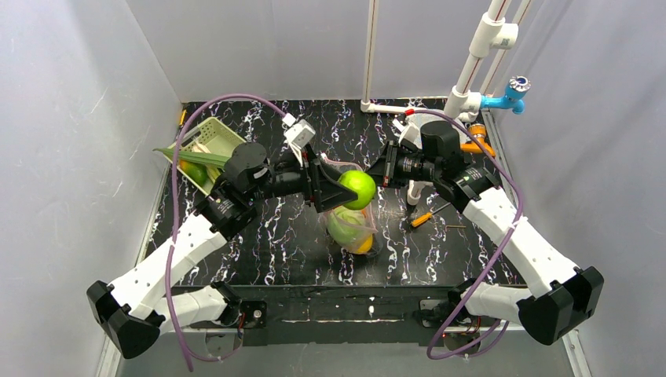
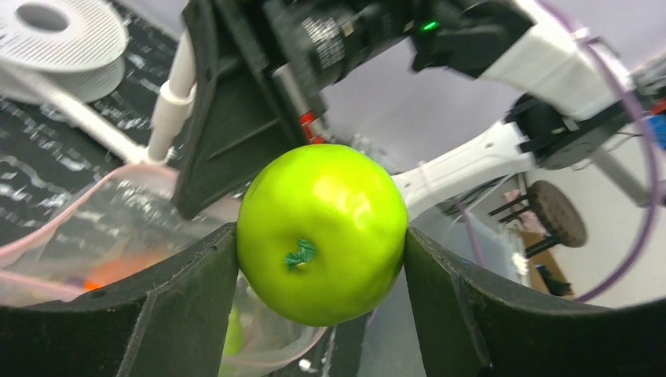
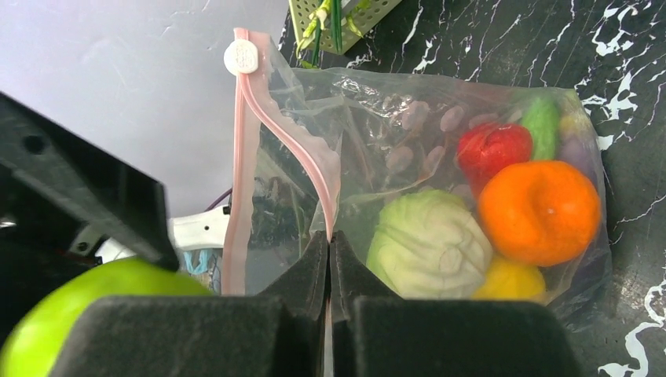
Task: Place the food in the zip-top bag and seal the zipper
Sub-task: Place the fake fruit in the zipper food storage bag.
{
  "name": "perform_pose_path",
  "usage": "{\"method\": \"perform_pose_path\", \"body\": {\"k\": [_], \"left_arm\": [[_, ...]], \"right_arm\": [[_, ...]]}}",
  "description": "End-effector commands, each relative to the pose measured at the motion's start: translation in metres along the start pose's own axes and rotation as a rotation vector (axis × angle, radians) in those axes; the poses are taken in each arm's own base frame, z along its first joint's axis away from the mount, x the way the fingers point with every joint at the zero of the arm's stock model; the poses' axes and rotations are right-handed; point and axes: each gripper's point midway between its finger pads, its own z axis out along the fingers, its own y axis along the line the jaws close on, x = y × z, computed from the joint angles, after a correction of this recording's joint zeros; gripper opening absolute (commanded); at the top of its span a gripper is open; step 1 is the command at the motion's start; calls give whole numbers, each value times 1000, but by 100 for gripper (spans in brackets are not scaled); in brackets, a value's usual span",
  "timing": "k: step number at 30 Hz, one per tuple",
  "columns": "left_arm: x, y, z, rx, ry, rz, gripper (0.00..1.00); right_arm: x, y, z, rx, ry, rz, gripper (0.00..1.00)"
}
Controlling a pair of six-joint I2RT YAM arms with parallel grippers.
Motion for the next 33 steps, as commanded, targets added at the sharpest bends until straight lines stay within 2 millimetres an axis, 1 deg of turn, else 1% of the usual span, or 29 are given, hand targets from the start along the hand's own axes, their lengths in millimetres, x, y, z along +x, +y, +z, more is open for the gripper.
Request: {"method": "perform_pose_path", "body": {"k": [1,4,6,8,13,16,18,20,23,28,29,30,33], "left_arm": [[24,32,-6,-152,94,85,37],[43,49,-10,-219,183,98,39],[48,55,-13,-256,209,119,42],[50,60,-16,-279,213,142,49],[48,72,-23,-352,206,186,58],[46,80,-27,-403,211,199,68],[43,81,-27,-413,208,210,74],[40,81,-27,-410,203,221,78],[36,78,-25,-399,198,239,81],[27,79,-27,-416,193,281,85],[26,79,-27,-419,193,287,92],[25,80,-28,-421,194,293,94],[24,78,-27,-415,201,299,95]], "right_arm": [[-25,29,-14,-53,-95,-65,1],[-26,29,-10,-55,-85,-60,1],[-27,29,-8,-57,-80,-60,1],[-28,29,-8,-56,-81,-60,1],[-29,30,-7,-56,-78,-59,1],[-30,31,-6,-57,-77,-59,1],[-31,31,-6,-57,-77,-60,1],[-31,31,-6,-54,-76,-58,1],[-30,29,-4,-51,-73,-56,1],[-31,29,-2,-52,-71,-57,1],[-31,28,-2,-51,-73,-59,1],[-31,28,-2,-50,-72,-58,1],[-31,27,-2,-48,-73,-61,1]]}}
